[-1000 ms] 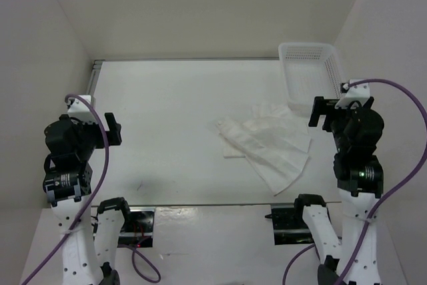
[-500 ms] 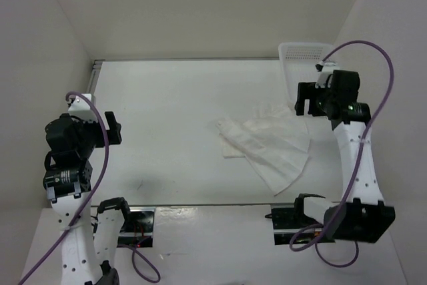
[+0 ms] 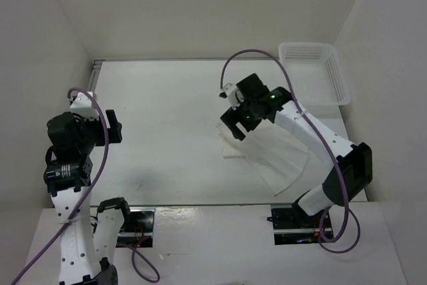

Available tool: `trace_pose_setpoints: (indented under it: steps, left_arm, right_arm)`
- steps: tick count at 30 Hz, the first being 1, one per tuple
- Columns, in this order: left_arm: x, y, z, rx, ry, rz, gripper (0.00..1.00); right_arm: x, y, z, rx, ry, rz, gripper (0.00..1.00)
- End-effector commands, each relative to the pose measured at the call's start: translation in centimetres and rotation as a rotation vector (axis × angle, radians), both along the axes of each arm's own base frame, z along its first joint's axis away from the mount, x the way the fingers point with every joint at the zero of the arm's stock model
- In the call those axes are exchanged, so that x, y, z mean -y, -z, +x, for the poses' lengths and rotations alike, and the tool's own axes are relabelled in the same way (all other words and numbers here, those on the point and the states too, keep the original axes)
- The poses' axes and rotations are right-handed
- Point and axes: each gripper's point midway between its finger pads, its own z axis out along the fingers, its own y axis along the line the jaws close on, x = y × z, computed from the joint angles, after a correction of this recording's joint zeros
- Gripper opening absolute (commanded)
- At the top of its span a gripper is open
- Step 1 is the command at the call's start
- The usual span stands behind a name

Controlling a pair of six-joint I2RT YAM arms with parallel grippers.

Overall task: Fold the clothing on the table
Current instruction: Flatten the skirt out

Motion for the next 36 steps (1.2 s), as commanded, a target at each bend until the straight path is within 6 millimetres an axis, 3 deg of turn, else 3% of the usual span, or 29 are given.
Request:
trace_pose_setpoints:
  steps: [1, 5, 11, 18, 22, 27, 31, 36]
  left_arm:
    - [0.0, -0.6, 0.6, 0.022, 0.013, 0.002, 1.00]
    - [-0.2, -0.4, 0.8, 0.010, 0.003, 0.003, 1.00]
    - [-0.4, -0.4, 0.8, 0.010, -0.006, 0.003, 1.00]
    - [-0.4, -0.4, 0.8, 0.010, -0.006, 0.003, 1.00]
    - [-0.4, -0.4, 0.8, 0.010, -0.006, 0.003, 1.00]
    - [-0.3, -0.4, 0.8, 0.011, 0.002, -0.001, 1.00]
    - [-0.3, -0.4, 0.8, 0.011, 0.002, -0.001, 1.00]
    - [-0.3, -0.4, 0.8, 0.011, 0.002, -0.001, 1.00]
  right_arm:
    - [-3.5, 0.5, -1.3, 0.035, -0.132, -0.090, 0.93]
    - [-5.9, 2.7, -1.4, 0.041, -0.194, -0.132, 0.93]
    - [-5.6, 6.0, -0.2, 0.067, -0.182, -0.186, 0.93]
    - [-5.4, 6.6, 1.3, 0.132, -0.153, -0.210, 0.94]
    - [-6.0, 8.7, 1.4, 0.079, -0.157, -0.208, 0.94]
    - [-6.4, 10.0, 1.8, 0.072, -0.149, -0.207, 0.94]
    - [-6.4, 10.9, 2.8, 0.099, -0.130, -0.226, 0.78]
    - [-5.0, 10.4, 5.1, 0.124, -0.052, -0.235, 0.29]
